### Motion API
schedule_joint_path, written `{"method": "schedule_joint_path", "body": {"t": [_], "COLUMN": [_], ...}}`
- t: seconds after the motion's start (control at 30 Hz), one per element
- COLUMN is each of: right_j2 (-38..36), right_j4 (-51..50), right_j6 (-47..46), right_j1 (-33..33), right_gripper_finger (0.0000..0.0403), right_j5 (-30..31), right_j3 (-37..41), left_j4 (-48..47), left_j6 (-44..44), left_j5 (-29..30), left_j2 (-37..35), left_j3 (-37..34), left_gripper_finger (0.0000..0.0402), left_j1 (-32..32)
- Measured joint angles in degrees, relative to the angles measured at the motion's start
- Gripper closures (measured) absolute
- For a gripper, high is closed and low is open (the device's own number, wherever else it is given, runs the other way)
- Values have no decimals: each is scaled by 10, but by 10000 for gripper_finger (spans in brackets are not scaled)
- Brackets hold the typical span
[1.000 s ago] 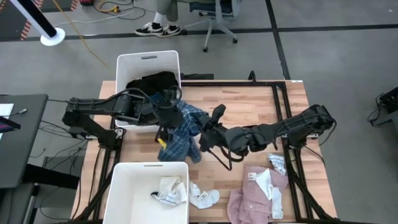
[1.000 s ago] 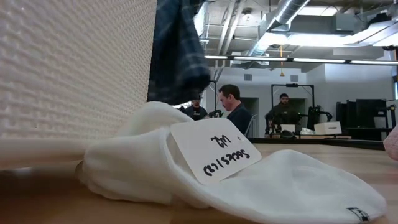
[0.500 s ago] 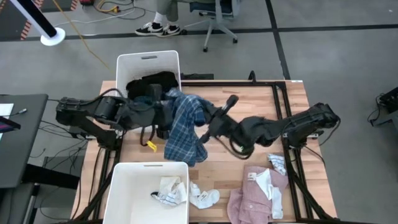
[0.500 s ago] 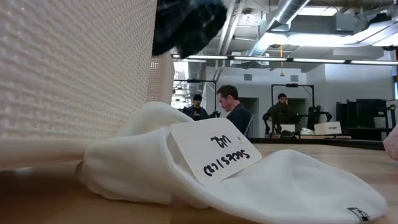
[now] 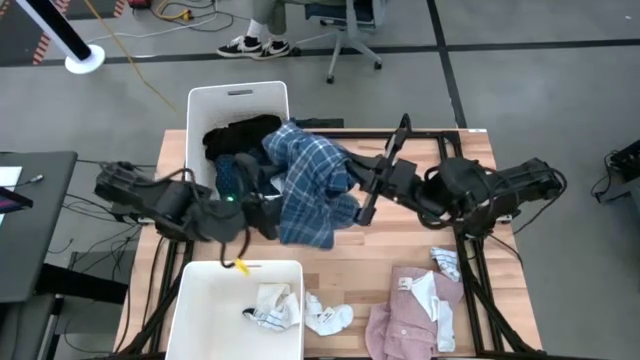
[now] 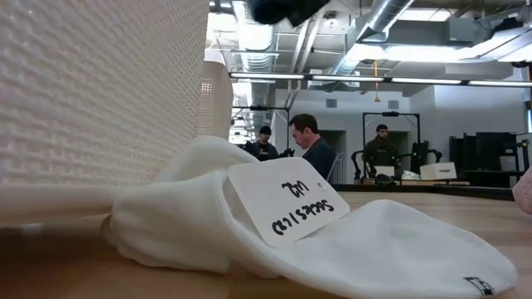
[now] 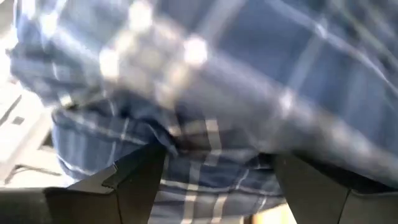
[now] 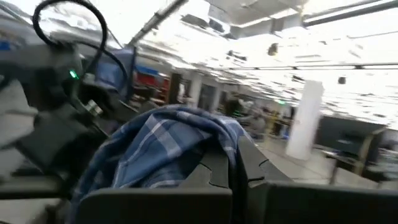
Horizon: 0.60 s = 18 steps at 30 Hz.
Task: Sort clothes
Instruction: Put the blue striped shirt into the top white laundry organizer
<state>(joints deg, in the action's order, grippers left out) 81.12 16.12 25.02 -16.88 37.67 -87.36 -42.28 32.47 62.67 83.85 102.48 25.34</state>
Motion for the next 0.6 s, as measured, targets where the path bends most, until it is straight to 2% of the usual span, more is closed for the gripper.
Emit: {"method": "schedule_joint_path", "body": {"t": [0.2, 0.43, 0.6], "right_j2": [0, 0, 1], "right_j4": [4, -10, -23], "right_j6": [-42, -77, -76], "right_j1": [0, -12, -29], "right_gripper_finger": [403, 403, 403], "right_j5": [-21, -56, -57], "right_j3": [0, 0, 0], "left_j4": [136, 314, 369], "left_j6": [98, 236, 293], "left_j5": [96, 125, 122], "left_j2": [41, 82, 89], "left_j3": [0, 0, 0], "left_gripper_finger": [111, 111, 111], "left_j1": [7, 17, 17]}}
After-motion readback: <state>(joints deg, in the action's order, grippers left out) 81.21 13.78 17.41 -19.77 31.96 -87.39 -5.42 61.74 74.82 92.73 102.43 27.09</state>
